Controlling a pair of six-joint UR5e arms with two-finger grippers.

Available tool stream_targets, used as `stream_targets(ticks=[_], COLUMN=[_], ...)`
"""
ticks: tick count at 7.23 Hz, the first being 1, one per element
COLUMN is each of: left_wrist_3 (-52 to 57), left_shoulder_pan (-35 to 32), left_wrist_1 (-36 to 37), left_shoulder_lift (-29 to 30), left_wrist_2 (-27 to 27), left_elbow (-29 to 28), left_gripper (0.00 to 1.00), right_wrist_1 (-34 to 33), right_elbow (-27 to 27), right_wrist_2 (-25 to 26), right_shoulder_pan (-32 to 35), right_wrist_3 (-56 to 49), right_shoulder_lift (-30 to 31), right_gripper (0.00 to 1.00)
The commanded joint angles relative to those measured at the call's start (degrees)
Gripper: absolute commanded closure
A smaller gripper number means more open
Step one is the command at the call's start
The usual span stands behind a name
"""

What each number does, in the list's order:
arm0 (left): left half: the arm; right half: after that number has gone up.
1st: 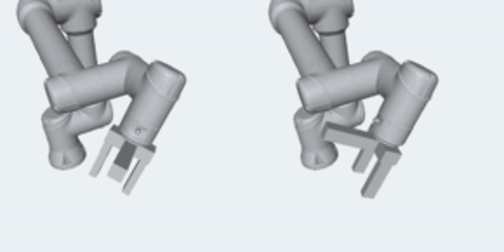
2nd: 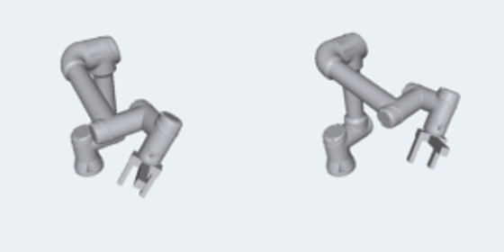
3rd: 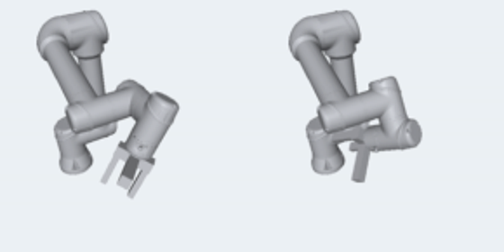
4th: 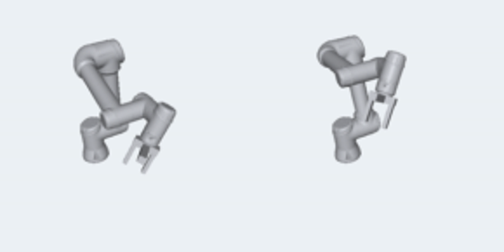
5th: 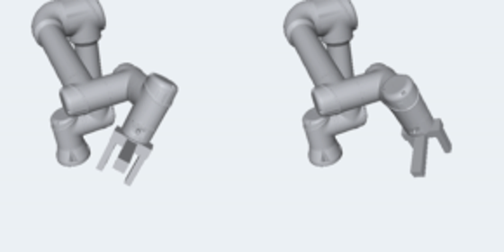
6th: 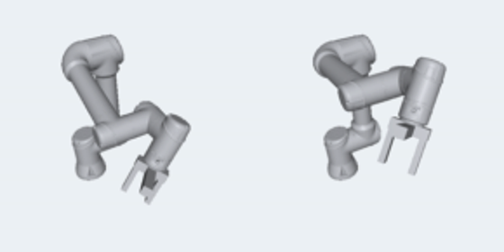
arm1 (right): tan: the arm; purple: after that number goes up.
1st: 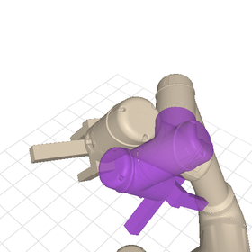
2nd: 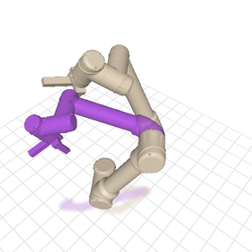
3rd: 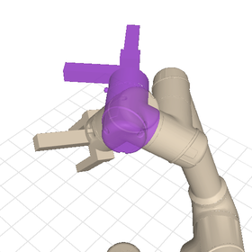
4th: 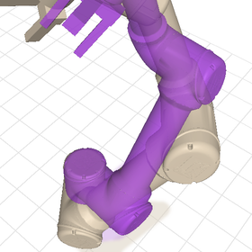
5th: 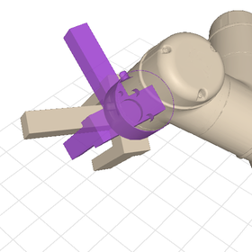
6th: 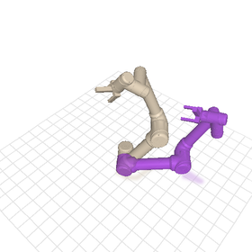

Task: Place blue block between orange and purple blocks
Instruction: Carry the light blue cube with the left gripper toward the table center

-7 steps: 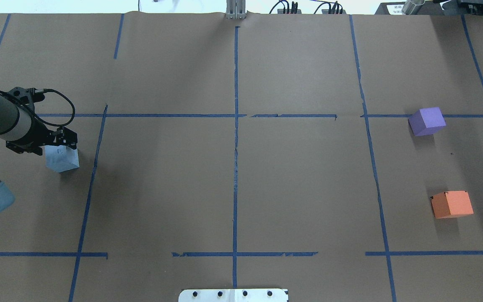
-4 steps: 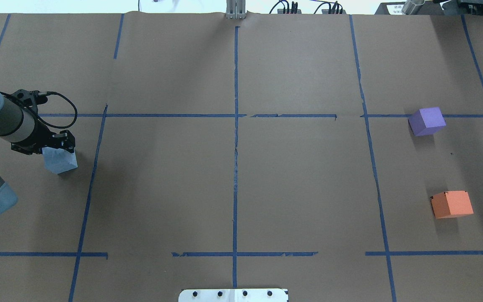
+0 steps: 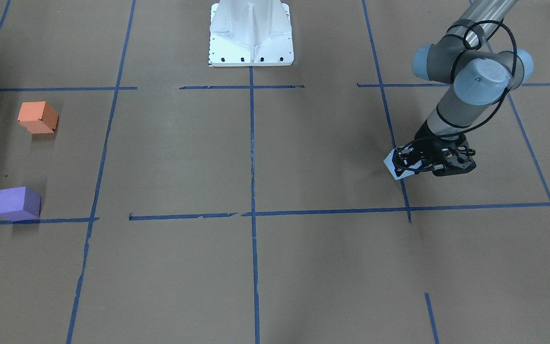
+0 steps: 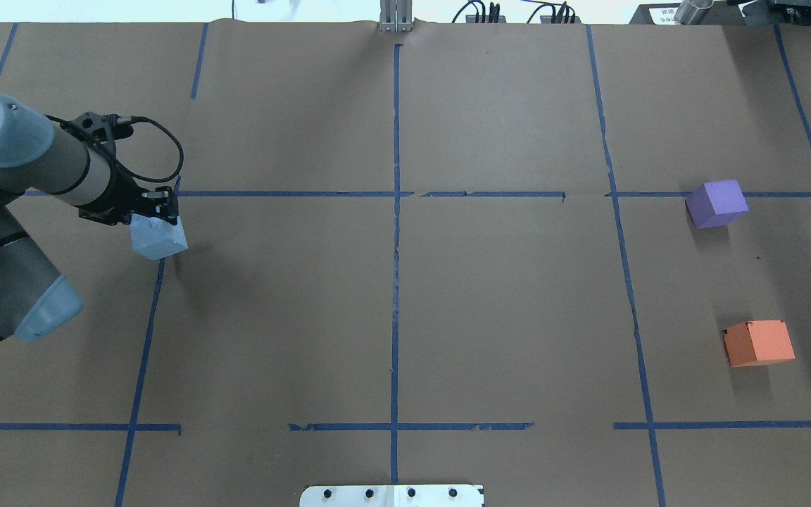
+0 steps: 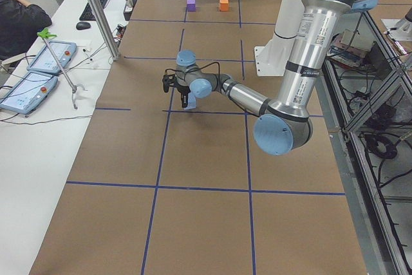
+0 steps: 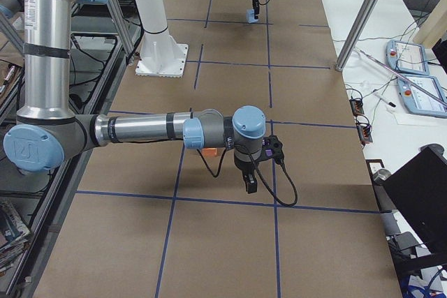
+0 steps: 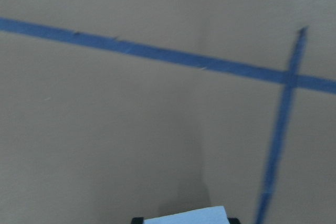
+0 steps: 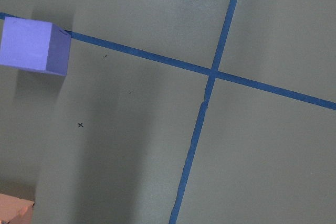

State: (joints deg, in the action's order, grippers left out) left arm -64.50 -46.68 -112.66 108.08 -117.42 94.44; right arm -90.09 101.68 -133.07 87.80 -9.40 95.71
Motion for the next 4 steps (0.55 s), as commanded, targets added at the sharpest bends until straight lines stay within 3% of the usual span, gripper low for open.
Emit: stream_targets(ticks=[1, 3, 4], left_wrist_3=[0.25, 0.95, 4.09], left_shoulder_pan=[6.56, 12.99, 14.76], left_wrist_1=[5.65, 13.40, 13.60], left_shoulder_lift=[10.08, 20.28, 25.73], left_wrist_2=[4.44, 9.47, 11.58], left_elbow=[-0.39, -2.75, -7.55], left_gripper=[0.75, 0.74, 0.74], right_wrist_1=[0.00, 0.00, -0.09], right_elbow=[-0.17, -0.25, -0.52], right_wrist_2=[-0.09, 0.00, 0.00], right_shoulder_pan=[0.00, 0.00, 0.00], right_wrist_3=[0.09, 0.00, 0.09], right_shoulder_lift=[0.00, 0.09, 0.09], right_gripper=[0.00, 0.00, 0.00])
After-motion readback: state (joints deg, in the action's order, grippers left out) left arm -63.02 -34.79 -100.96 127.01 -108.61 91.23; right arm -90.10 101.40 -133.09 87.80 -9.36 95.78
